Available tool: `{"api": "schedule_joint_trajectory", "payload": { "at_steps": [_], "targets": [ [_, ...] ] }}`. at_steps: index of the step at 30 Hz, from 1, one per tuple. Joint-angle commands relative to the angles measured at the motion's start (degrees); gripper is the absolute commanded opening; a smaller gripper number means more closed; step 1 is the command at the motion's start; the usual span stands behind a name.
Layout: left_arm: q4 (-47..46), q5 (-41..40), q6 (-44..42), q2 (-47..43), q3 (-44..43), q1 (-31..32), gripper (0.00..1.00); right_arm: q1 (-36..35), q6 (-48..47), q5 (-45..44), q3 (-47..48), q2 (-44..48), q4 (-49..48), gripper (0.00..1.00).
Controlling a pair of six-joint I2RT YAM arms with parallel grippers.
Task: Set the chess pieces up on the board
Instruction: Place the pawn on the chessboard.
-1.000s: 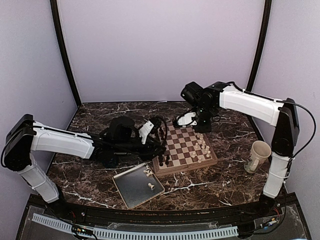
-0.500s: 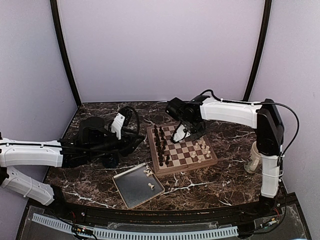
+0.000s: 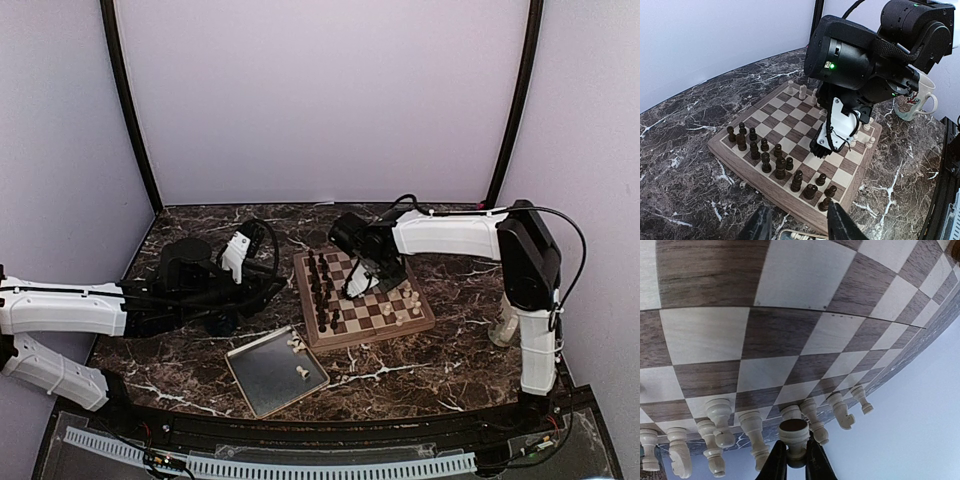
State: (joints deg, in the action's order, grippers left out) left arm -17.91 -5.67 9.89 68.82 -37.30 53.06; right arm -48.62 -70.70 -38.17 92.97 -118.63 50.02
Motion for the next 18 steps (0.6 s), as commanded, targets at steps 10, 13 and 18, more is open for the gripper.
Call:
{"api": "schedule_joint_trajectory", "payload": {
  "at_steps": [10,13,18],
  "targets": [
    [-0.2,-0.1,0.8,0.3,0.8,0.3,0.40,-0.3,-1.0,4.7,-0.7,1.6,-4.3,0.29],
    [-0.2,0.1,0.6,0.4,0.6,0.3,0.40,0.3,-0.3,5.5,0.1,2.8,-2.9,0.30],
    [-0.3,0.2,0.3,0.4,0.4,0.3,0.40,2.9,5.6,11.7,5.0,5.0,2.4,0.31]
  ]
}}
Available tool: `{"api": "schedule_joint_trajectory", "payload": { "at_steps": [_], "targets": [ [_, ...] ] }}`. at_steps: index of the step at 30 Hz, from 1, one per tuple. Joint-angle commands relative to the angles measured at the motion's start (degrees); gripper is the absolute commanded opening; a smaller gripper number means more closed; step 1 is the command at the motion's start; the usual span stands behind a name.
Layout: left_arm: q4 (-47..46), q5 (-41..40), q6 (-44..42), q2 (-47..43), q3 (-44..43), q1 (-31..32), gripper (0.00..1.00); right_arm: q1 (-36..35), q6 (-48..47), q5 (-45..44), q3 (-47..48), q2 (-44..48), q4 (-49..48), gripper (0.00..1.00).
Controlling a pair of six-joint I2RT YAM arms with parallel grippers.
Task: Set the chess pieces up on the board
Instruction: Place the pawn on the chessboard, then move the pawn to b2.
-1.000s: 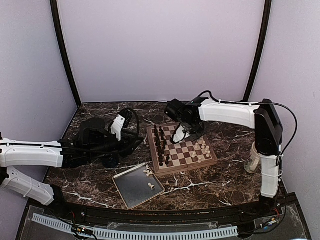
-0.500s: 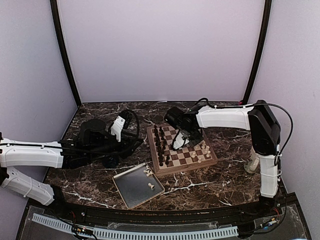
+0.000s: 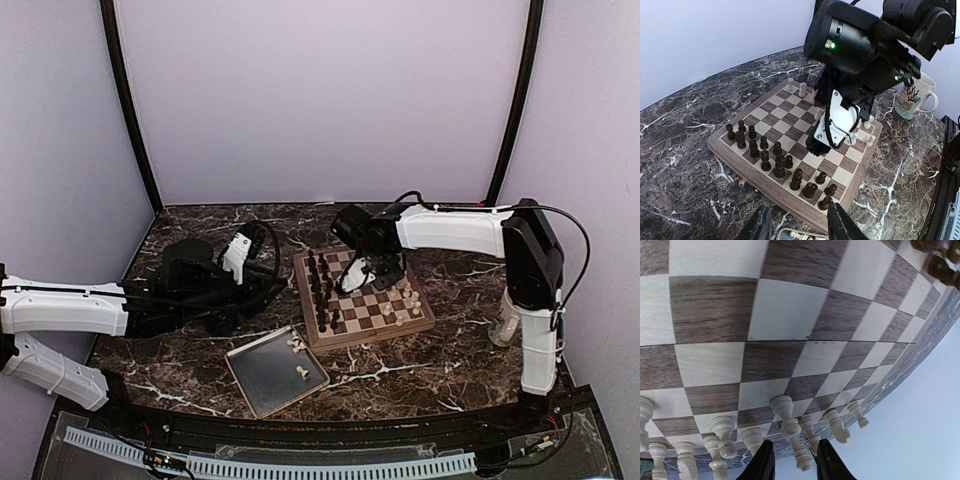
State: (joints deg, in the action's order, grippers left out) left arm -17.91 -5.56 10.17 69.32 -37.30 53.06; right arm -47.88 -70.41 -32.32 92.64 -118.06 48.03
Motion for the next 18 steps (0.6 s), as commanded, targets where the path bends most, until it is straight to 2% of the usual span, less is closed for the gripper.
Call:
{"api": "schedule_joint_trajectory", "payload": {
  "at_steps": [1,5,8,13,18],
  "targets": [
    [-0.4,0.2,0.0,-0.2,0.3,0.3,0.40,2.7,7.7,9.7,7.1,4.6,6.5,0.31],
    [-0.8,0.1,-0.1,-0.4,0.3,0.3,0.41,5.7,16.6,26.7,12.2,5.8,14.1,0.30],
    [-0.4,0.4,-0.3,-0.3,-0.2,0.3,0.41,8.2,22.2,37.7,10.1,6.8,15.6,0.29],
    [0.4,1.2,-0.5,0.4,-1.4,0.3,0.40,11.2,29.0,49.0,2.3,8.9,12.2,0.29],
    [1.1,1.9,-0.7,1.2,-2.5,0.3,0.41,11.4,32.0,53.3,-2.4,10.3,8.9,0.34]
  ]
}}
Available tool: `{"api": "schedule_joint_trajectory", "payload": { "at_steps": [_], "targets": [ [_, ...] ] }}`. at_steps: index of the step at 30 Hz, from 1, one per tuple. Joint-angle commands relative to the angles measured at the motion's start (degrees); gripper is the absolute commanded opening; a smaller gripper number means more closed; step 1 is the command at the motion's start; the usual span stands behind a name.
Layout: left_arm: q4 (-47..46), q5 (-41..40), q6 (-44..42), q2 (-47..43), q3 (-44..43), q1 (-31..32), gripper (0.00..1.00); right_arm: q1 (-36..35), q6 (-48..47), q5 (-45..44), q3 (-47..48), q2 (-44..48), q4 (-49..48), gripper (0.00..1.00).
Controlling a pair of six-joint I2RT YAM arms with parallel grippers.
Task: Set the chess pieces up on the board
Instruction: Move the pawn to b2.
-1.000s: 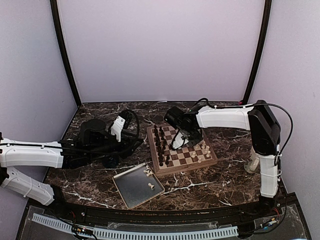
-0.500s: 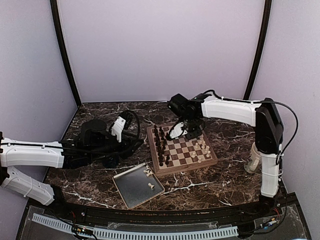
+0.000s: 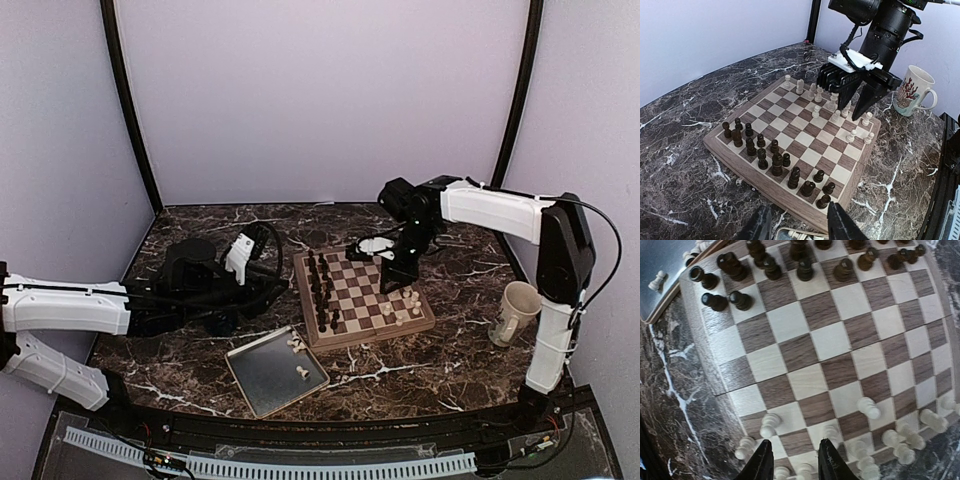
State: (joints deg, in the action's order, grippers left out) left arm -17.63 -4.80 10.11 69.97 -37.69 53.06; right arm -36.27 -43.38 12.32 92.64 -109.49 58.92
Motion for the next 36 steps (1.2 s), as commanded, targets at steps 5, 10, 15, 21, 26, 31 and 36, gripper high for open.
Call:
{"api": "schedule_joint_trajectory", "payload": {
  "at_steps": [5,10,15,21,26,31,36],
  "targets": [
    [0.8,1.5,-0.3,1.0,-2.5,0.3,0.41,-0.2,6.7,8.4,-5.2,1.5,-4.3,0.36],
    [0.7,1.8,0.1,1.2,-2.5,0.3,0.41,-0.3,7.3,4.7,-6.7,0.6,-5.6,0.35],
    [0.9,1.7,-0.1,1.6,-2.6,0.3,0.41,-0.7,7.1,3.4,-7.8,0.0,-5.3,0.33],
    [0.6,2.1,-0.4,2.4,-3.1,0.3,0.41,-1.5,6.8,-0.4,-9.6,0.0,-6.1,0.32],
    [0.5,2.3,-0.5,2.9,-3.1,0.3,0.41,-1.6,6.9,-1.1,-9.7,-0.4,-6.0,0.22],
    [0.4,2.4,-0.6,3.1,-3.2,0.3,0.41,-1.5,6.6,-2.7,-9.6,-0.3,-5.4,0.12],
    [0.1,2.6,-0.5,3.4,-3.2,0.3,0.41,-1.2,6.3,-4.1,-9.5,0.5,-4.9,0.09]
  ]
}}
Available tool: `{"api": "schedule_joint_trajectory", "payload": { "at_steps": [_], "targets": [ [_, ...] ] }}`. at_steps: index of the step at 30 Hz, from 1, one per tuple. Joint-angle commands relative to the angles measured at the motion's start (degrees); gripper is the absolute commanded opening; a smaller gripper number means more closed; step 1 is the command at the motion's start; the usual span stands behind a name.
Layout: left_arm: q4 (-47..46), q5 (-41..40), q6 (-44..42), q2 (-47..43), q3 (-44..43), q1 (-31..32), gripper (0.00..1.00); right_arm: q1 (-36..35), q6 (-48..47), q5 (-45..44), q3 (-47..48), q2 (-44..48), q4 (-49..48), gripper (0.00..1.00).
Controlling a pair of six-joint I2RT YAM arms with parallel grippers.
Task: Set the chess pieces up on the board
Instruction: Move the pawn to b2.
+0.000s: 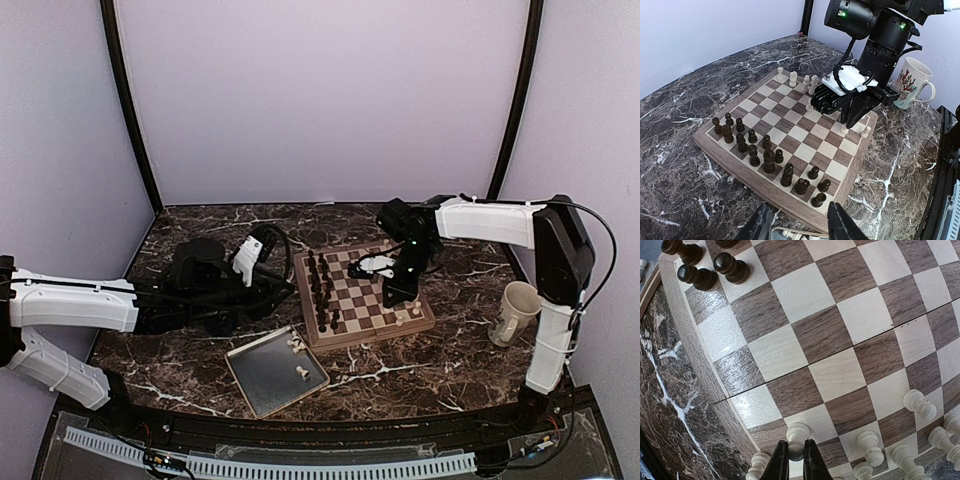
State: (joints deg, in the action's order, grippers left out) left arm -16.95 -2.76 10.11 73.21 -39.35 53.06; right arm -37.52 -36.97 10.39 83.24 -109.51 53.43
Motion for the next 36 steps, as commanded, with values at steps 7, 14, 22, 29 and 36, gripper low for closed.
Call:
{"api": "schedule_joint_trajectory", "payload": {
  "at_steps": [7,14,22,29,36],
  "targets": [
    [-1.2,0.9,-0.4,0.6,-1.3,0.3,0.41,1.1,-0.9,-5.5,-0.2,2.2,1.5,0.08],
    [-2.0,1.4,0.0,1.1,-1.0,0.3,0.41,2.0,-1.2,-6.6,-0.8,3.0,1.5,0.08],
    [-2.2,1.6,0.0,1.2,-0.9,0.3,0.41,2.1,-0.9,-5.3,-0.4,3.0,1.8,0.16],
    [-1.2,1.2,-0.4,0.5,-1.0,0.3,0.41,2.0,0.2,-3.4,3.3,5.2,4.3,0.24],
    [-0.2,0.2,-0.9,0.0,-0.6,0.3,0.41,-0.1,-0.1,1.3,-1.9,10.3,3.7,0.24]
  ]
}}
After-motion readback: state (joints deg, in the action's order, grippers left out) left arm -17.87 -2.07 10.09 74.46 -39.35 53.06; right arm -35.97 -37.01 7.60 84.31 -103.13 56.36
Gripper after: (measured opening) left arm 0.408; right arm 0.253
